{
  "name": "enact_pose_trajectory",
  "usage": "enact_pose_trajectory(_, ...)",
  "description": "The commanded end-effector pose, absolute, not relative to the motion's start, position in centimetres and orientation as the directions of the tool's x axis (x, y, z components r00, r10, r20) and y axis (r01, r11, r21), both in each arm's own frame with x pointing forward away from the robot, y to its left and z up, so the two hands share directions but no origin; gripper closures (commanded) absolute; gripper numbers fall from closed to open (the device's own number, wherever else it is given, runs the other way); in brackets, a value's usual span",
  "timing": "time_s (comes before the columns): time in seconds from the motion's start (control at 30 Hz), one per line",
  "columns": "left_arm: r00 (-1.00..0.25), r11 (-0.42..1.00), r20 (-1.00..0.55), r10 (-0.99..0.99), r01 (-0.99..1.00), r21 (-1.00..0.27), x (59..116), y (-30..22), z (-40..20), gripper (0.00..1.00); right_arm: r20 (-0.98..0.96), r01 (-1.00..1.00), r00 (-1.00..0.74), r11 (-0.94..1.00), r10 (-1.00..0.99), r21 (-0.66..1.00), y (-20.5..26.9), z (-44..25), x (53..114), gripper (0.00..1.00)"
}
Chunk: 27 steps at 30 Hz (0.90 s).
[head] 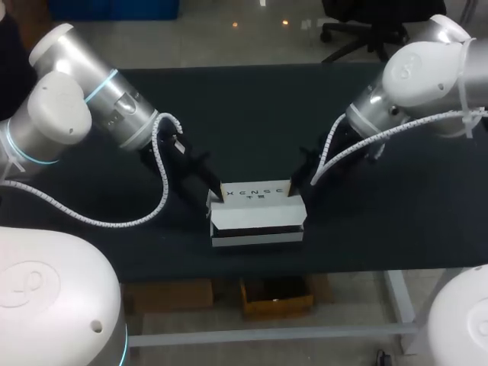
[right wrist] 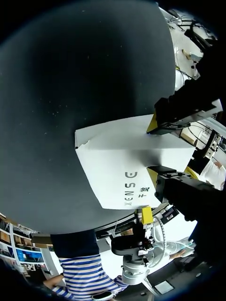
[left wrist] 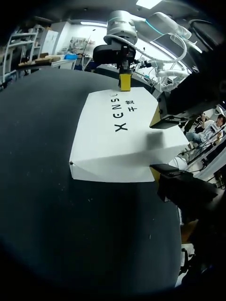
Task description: Assemble the packaging by folding the flat box into shape, placing the metal phone stand inside, and closing the box properly
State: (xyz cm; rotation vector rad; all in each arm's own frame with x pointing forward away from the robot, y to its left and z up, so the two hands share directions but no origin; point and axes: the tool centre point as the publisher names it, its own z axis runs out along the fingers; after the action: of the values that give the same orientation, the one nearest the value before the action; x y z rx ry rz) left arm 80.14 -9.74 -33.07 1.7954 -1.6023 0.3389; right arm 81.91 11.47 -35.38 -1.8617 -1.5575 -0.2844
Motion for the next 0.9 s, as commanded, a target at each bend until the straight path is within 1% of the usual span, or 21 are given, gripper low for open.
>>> enact_pose_trajectory(0.03, 0.203, 0.028, 0.598, -0.775, -0.935, 0.354, 81.52, -11.08, -33.91, 0.51, 0.561, 0.929, 0.26, -0.045, 0.786, -0.368, 11.6, -35.07, 82.2, 0.59)
enact_pose_trajectory(0.47, 0.206, 0.039, 0.597, -0.775, -0.928, 0.371, 82.02, -11.5, -34.45, 0.5, 0.559, 0.924, 0.268, -0.044, 0.784, -0.381, 11.61, -35.27, 82.28, 0.59)
enact_pose_trajectory(0.57, 0.201, 0.038, 0.597, -0.776, -0.931, 0.362, 82.08, -11.48, -34.53, 0.48, 0.564, 0.923, 0.268, -0.041, 0.781, -0.381, 11.57, -35.36, 82.28, 0.59)
enact_pose_trajectory(0.7, 0.198, 0.034, 0.596, -0.778, -0.934, 0.355, 82.23, -11.37, -34.76, 0.49, 0.568, 0.923, 0.266, -0.036, 0.779, -0.383, 11.61, -35.47, 82.32, 0.59)
enact_pose_trajectory(0.9, 0.192, 0.029, 0.598, -0.778, -0.94, 0.34, 82.35, -11.29, -34.81, 0.47, 0.571, 0.924, 0.262, -0.031, 0.778, -0.382, 11.76, -35.42, 82.48, 0.6)
